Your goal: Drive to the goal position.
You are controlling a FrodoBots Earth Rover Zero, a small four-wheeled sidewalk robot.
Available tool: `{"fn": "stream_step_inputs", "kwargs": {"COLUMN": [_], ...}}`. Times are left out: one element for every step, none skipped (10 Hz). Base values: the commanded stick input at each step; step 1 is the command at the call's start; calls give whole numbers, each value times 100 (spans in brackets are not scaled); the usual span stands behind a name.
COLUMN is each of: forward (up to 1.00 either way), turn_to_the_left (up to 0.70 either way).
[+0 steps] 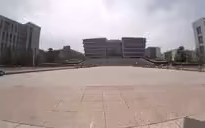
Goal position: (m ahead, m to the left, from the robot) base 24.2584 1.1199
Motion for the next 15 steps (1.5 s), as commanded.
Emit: {"fn": "stream_step_inputs", "kwargs": {"forward": [100, 100, 100, 100, 100, 100, 100, 100, 100, 100, 100, 100, 100, 100, 100], "turn_to_the_left": [0, 0, -5, -17, -33, -8, 0, 0, 0, 0, 0, 0, -1, -9, -17]}}
